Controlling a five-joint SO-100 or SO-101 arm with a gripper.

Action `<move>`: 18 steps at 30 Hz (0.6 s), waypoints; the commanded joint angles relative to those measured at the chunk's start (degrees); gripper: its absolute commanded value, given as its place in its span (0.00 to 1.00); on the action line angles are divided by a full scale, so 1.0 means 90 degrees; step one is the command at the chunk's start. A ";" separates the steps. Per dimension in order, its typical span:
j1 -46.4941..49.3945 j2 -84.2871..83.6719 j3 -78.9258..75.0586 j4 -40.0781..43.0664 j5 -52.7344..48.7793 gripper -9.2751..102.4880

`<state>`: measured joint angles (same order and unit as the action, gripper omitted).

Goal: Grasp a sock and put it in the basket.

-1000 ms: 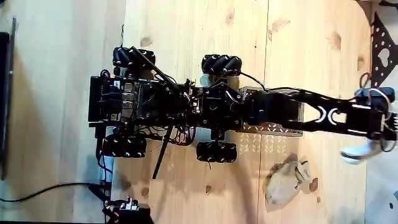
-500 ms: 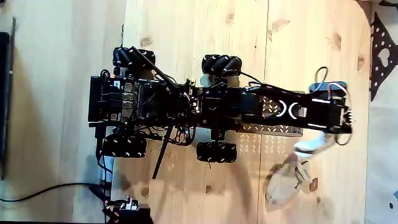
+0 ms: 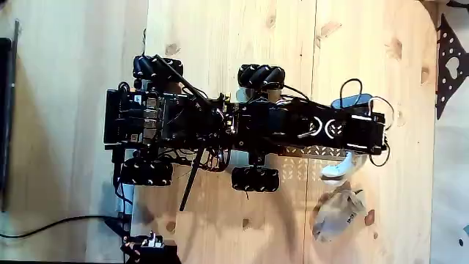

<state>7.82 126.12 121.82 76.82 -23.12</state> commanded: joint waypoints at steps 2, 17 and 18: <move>-0.0020 0.0625 0.0254 0.0068 -0.0078 0.08; 0.0391 0.0020 0.1338 0.0078 -0.0742 0.08; 0.0410 0.0020 0.1387 0.0088 -0.0742 0.09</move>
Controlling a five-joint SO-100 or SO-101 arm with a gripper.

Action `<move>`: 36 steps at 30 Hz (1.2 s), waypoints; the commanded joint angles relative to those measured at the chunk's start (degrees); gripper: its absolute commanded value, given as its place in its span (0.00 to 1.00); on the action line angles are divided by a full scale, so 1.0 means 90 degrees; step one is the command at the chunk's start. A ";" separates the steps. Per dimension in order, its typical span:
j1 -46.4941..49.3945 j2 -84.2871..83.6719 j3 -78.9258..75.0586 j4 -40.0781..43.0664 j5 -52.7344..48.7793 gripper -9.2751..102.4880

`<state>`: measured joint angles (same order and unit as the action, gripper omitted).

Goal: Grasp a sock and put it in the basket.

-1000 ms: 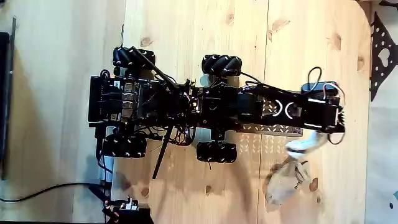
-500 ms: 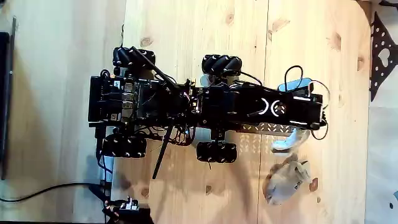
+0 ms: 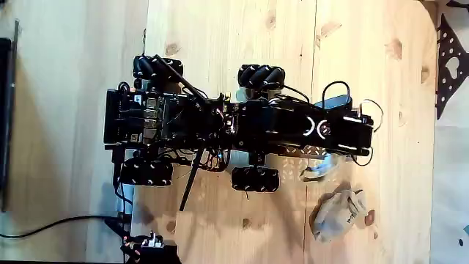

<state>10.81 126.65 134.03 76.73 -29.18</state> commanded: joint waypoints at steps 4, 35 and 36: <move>0.0088 -0.0186 0.0039 0.0049 -0.0068 0.14; 0.0400 -0.1582 -0.1934 -0.3994 0.1865 0.12; 0.0469 -0.1621 -0.1992 -0.4072 0.1875 0.11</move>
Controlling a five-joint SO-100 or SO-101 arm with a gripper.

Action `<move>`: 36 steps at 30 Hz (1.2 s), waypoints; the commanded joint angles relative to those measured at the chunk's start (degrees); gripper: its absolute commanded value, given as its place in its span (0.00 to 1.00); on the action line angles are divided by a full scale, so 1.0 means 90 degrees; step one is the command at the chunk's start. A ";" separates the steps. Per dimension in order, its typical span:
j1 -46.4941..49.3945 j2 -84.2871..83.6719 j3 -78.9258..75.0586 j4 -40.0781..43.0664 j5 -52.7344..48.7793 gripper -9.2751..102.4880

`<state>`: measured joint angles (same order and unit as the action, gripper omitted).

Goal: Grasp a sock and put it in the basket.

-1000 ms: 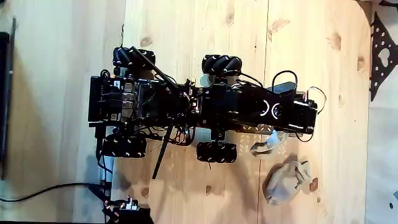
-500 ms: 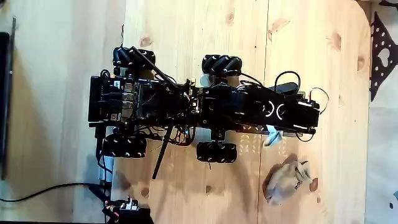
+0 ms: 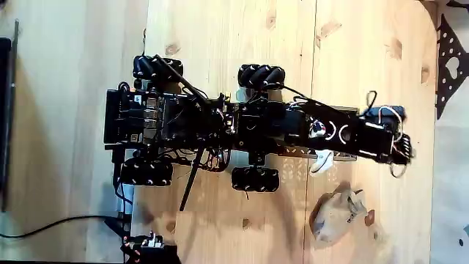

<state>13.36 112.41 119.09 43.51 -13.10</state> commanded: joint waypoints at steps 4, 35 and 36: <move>0.0430 -0.0098 -0.0479 -0.0479 0.0059 0.09; 0.2354 0.1250 0.1455 0.0918 -0.1660 0.09; 0.2363 0.1367 0.1631 0.0908 -0.1670 0.09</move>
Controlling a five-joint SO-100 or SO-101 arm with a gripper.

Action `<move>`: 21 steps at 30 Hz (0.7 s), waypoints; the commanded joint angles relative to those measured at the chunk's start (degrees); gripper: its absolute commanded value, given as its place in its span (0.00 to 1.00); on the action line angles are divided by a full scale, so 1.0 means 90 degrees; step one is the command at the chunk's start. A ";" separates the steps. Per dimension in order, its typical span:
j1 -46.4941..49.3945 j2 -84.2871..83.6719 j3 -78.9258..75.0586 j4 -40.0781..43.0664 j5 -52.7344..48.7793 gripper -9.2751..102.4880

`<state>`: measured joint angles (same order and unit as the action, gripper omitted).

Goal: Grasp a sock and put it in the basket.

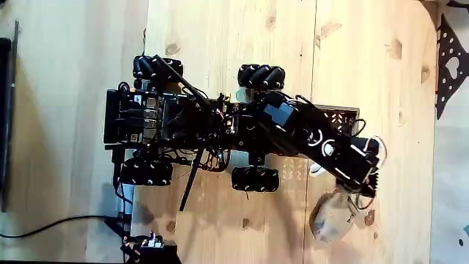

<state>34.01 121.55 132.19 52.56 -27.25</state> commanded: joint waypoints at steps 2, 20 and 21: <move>0.0068 0.0664 0.0508 -0.0107 -0.0098 0.09; 0.0146 0.2705 0.1807 0.1865 -0.0908 0.09; 0.0098 0.2793 0.1865 0.1914 -0.0850 0.09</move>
<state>35.24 145.37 148.54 67.15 -34.45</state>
